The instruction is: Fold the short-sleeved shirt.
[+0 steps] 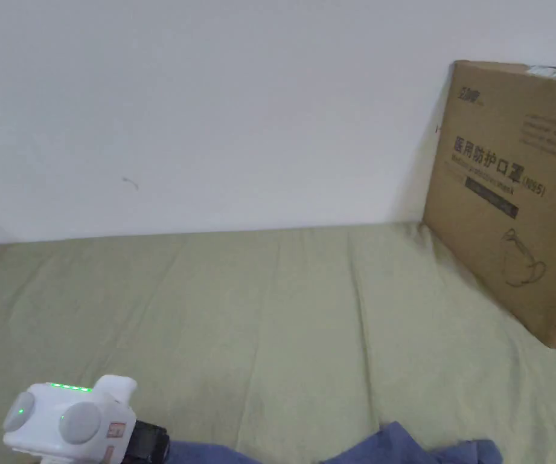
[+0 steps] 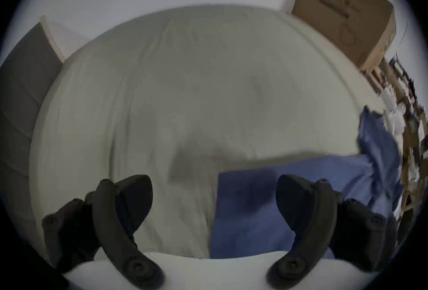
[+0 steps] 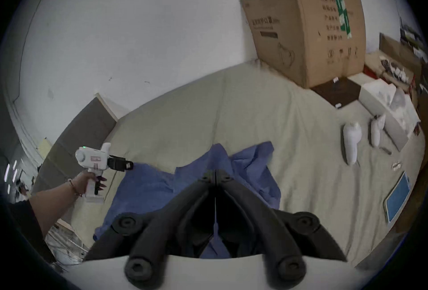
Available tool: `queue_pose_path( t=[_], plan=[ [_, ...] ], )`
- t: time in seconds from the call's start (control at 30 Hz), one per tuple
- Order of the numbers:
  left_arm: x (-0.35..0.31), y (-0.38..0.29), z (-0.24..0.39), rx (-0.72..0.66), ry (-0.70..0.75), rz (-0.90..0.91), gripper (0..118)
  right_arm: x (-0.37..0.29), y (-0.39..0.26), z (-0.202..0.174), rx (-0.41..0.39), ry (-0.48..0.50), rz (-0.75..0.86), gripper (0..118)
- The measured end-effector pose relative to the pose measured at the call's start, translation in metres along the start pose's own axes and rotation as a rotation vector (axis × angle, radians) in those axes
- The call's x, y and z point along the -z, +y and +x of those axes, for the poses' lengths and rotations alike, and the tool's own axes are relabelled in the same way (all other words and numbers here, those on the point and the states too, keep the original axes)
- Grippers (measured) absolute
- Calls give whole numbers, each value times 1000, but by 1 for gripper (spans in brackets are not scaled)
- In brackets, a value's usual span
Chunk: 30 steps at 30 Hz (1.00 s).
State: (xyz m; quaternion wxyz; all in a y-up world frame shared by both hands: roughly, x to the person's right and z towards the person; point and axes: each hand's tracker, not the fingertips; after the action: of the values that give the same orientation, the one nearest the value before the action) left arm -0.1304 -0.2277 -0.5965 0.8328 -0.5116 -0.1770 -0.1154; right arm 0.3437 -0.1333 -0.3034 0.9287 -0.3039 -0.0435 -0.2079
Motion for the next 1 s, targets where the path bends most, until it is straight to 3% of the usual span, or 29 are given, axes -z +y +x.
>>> queue_pose_path(
  t=[0.07, 0.1, 0.13, 0.17, 0.2, 0.23, 0.27, 0.3, 0.33, 0.37, 0.43, 0.47, 0.53, 0.57, 0.6, 0.63, 0.67, 0.7, 0.73, 0.77, 0.8, 0.83, 0.93, 1.0],
  plan=[
    [-21, -23, 22, 37, -45, -56, 94, 12, 0, 6, -3, -25, -34, 0],
    [40, -1, 33, 55, -50, -29, 90, 19, 2, 9, -6, -34, -54, 0],
    [28, -6, 46, 79, -13, 42, 77, 24, 5, 14, -6, -40, -70, 0],
    [15, -13, 62, 71, -63, 64, 54, 33, 8, 17, -6, -47, -85, 0],
    [4, -22, 77, 68, -89, 84, 20, 43, 10, 20, -3, -54, -104, 0],
    [13, -15, 30, 67, -84, 94, 2, 54, 14, 24, 5, -62, -122, 0],
    [1, -26, 32, 56, -109, 115, 2, 72, 17, 39, 14, -69, -146, 10],
    [-11, -37, 35, 49, -115, 130, 2, 87, 22, 45, 30, -79, -182, 43],
    [-22, -50, 37, 33, -123, 126, 2, 105, 27, 51, 43, -88, -217, 101],
    [-28, -29, 27, 30, -106, 138, 2, 126, 30, 57, 54, -100, -267, 118],
    [-46, -42, 36, 25, -93, 163, 2, 157, 31, 70, 108, -115, -261, 115],
    [-55, -50, 43, 21, -96, 169, 2, 174, 31, 78, 91, -194, -298, 115],
    [-62, -38, 22, 13, -101, 168, 2, 203, 41, 87, 113, -249, -329, 111],
    [-66, -43, 28, 12, -97, 165, 2, 215, 42, 90, 129, -251, -351, 103],
    [-69, -47, 33, 24, -74, 169, 2, 226, 42, 91, 123, -252, -393, 88],
    [-63, -37, 10, 21, -74, 162, 2, 234, 41, 90, 102, -242, -438, 73],
    [-63, -40, 13, 19, -75, 149, 2, 235, 43, 78, 51, -239, -475, 66],
    [-64, -43, 18, 18, -75, 145, 2, 233, 43, 69, -54, -332, -472, 66],
    [-65, -47, 22, 19, -72, 141, 2, 229, 44, 61, -120, -322, -454, 62],
    [-60, -40, 7, 20, -72, 137, 2, 222, 47, 55, -160, -275, -439, 49],
    [-63, -43, 10, 18, -70, 137, 2, 215, 48, 50, -182, -226, -434, 15],
    [-66, -45, 12, 16, -67, 144, 2, 206, 49, 47, -192, -199, -403, 0],
    [-81, -44, 5, -31, -63, 199, 2, 169, 67, 33, -238, -207, -301, 0],
    [-104, -44, 4, -61, -59, 260, 2, 134, 84, 30, -201, -190, -215, 0]
  ],
)
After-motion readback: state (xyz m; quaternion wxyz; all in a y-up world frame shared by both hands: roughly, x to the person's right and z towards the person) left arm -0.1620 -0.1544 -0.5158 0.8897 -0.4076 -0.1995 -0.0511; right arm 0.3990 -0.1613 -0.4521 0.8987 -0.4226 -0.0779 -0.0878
